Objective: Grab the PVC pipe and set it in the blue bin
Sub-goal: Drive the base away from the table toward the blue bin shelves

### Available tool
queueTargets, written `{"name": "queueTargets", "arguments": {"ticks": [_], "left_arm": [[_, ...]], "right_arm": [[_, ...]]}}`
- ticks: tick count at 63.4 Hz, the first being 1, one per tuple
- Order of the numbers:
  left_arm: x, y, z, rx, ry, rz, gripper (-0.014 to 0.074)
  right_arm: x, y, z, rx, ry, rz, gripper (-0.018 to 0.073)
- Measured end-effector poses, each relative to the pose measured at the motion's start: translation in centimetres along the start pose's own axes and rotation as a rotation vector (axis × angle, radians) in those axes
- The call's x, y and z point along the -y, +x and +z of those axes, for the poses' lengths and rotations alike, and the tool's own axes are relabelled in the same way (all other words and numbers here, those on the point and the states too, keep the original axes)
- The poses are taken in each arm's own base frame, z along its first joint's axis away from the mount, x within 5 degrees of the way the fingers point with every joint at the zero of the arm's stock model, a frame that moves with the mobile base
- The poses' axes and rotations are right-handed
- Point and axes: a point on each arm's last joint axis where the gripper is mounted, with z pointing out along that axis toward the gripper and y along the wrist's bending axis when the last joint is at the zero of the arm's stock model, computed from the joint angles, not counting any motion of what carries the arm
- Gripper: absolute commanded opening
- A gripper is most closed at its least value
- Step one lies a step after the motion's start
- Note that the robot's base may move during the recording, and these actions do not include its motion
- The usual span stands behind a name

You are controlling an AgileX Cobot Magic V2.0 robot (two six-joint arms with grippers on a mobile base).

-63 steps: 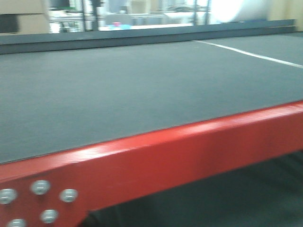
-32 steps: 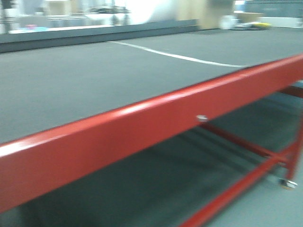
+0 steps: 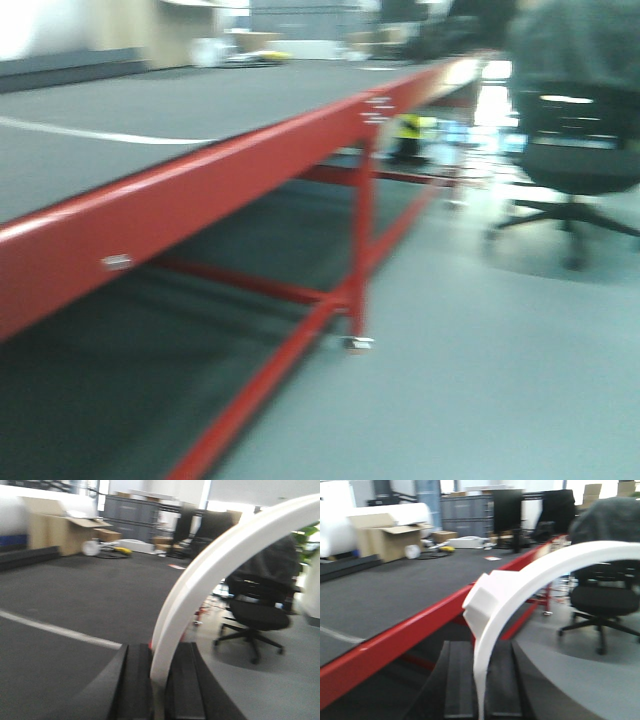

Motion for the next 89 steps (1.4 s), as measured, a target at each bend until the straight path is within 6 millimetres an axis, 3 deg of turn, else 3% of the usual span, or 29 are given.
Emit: {"name": "queueTargets", "arguments": {"ticks": [89], "left_arm": [[0.00,0.05,0.02,0.000,0.000,0.000,-0.0111]], "right_arm": [[0.01,-0.01,-0.02,0.001,0.001,-0.002,-0.0168]]}}
